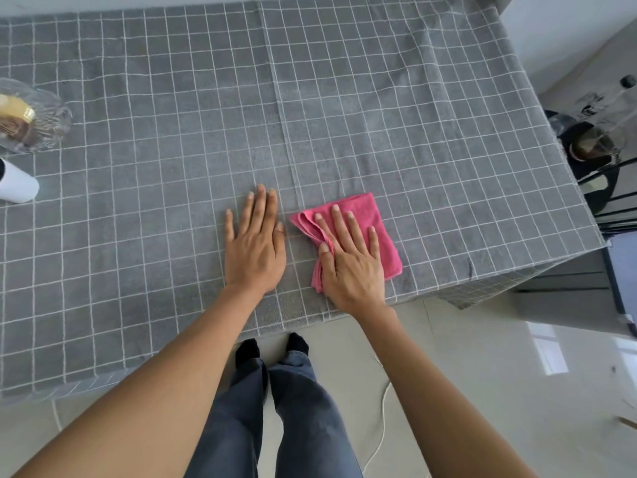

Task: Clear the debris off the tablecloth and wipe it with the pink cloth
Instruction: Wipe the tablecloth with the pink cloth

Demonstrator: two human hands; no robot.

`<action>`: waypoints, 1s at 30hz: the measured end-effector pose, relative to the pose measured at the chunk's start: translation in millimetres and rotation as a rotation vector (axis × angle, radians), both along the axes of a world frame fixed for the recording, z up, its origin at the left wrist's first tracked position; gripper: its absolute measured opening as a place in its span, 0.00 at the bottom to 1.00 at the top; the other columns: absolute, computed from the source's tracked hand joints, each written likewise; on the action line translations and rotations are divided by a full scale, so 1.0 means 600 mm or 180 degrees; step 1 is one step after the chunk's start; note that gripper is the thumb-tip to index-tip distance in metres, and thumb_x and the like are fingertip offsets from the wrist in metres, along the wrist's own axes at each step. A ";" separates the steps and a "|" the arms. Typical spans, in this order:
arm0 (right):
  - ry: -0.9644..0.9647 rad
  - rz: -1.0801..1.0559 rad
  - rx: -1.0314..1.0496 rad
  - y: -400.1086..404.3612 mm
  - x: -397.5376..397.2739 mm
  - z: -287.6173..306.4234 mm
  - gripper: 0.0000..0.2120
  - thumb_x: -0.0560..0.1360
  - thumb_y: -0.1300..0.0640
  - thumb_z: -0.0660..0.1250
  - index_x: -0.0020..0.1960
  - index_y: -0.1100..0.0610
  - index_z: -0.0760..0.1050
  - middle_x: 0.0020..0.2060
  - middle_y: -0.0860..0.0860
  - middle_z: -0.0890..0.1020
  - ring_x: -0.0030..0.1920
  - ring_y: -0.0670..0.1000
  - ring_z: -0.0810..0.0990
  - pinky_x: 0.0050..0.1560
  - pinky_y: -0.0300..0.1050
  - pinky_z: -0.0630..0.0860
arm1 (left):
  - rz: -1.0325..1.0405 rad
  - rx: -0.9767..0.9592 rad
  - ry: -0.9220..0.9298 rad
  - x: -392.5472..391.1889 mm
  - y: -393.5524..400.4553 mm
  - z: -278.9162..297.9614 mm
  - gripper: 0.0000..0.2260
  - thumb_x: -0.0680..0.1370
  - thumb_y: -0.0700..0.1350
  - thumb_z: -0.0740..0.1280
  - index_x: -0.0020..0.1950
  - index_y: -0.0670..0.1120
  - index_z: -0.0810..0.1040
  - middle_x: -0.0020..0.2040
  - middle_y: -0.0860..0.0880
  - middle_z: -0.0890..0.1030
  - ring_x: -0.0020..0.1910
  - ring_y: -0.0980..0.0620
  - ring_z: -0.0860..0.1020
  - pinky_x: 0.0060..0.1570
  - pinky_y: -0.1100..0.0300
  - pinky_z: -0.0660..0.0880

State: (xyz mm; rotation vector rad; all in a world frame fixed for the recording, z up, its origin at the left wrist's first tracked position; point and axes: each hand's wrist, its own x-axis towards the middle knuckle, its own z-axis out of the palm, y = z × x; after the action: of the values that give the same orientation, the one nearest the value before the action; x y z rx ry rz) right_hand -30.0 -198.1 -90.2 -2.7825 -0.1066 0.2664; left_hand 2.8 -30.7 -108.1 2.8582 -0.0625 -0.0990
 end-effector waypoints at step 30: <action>0.0083 -0.0834 -0.0076 -0.052 0.128 0.000 0.23 0.83 0.47 0.41 0.77 0.41 0.44 0.78 0.44 0.45 0.77 0.48 0.40 0.75 0.56 0.35 | -0.0136 -0.0064 0.0194 0.019 0.026 0.008 0.26 0.80 0.54 0.36 0.78 0.50 0.42 0.78 0.54 0.42 0.76 0.56 0.41 0.73 0.48 0.34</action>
State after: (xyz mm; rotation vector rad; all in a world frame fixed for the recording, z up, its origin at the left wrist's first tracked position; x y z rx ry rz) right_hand 46.7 -229.1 -90.4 -2.7753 0.2675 0.2378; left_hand 14.2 -15.1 -103.2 2.8319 -0.1115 -0.1930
